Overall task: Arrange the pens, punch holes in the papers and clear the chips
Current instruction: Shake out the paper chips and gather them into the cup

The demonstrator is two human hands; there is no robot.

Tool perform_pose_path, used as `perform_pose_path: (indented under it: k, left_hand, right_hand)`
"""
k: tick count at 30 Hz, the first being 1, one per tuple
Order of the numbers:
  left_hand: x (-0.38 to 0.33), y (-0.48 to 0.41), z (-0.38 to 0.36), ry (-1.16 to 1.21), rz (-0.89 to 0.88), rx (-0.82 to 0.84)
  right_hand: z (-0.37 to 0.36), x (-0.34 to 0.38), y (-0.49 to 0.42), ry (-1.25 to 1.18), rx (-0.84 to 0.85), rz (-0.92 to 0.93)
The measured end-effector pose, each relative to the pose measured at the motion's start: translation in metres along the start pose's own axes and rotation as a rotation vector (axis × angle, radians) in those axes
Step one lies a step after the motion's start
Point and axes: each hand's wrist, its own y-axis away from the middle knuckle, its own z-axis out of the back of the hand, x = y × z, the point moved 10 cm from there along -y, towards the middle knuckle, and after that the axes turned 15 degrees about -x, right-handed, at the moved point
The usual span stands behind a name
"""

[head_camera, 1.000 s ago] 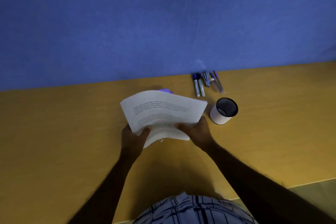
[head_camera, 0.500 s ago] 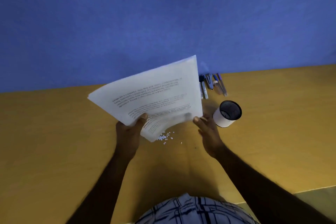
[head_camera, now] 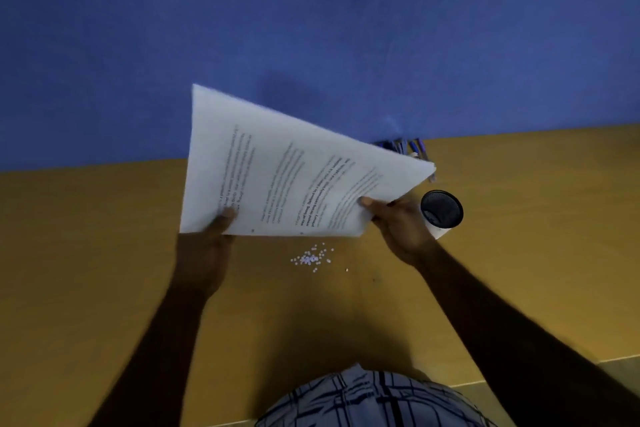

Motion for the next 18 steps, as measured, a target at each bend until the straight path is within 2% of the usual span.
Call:
perform_pose_path:
  k: [3,7,13,18]
  left_hand:
    - [-0.013,-0.012,0.028,-0.292,-0.075,-0.04]
    - [-0.018,-0.014,0.026,-0.554,-0.16,-0.036]
    - [-0.002,-0.009,0.021,-0.599,-0.193,-0.091]
    - [0.003,-0.006,0.023,-0.63,-0.257,-0.165]
  right_hand:
    - [0.003,0.021,-0.003,0.131,-0.02,0.144]
    - [0.003,0.026,-0.004,0.256,-0.033,0.212]
    - [0.001,0.026,-0.003,0.386,-0.001,0.288]
    - [0.012,0.018,-0.008,0.33,-0.041,0.245]
